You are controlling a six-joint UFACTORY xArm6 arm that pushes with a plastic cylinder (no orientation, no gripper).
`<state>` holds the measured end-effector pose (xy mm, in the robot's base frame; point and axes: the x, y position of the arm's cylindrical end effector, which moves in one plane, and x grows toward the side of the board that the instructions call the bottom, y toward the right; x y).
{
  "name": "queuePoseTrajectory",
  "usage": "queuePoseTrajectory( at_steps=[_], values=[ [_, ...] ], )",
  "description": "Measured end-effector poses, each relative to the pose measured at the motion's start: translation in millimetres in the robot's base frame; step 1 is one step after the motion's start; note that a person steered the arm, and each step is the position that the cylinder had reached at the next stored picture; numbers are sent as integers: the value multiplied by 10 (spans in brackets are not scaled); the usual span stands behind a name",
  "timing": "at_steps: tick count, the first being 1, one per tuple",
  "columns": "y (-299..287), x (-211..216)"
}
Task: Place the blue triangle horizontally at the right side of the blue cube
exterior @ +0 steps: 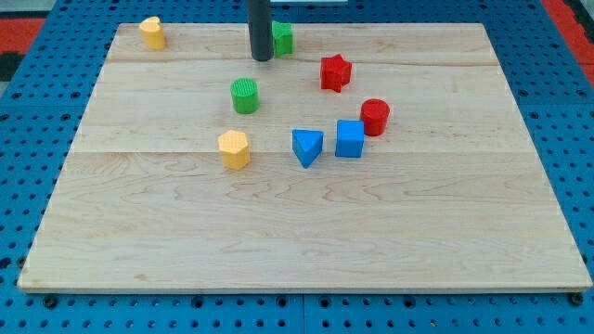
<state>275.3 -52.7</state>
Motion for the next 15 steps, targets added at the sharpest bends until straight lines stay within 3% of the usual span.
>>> queuePoseTrajectory(
  at_steps=[2, 4, 6, 8, 9, 11, 13, 14, 15],
  values=[
    [250, 412],
    [405, 1264],
    [1150, 1904],
    [274, 2385],
    [472, 2694],
    [1493, 2111],
    [1582, 1452],
    [1918, 1332],
    [2027, 1478]
  ],
)
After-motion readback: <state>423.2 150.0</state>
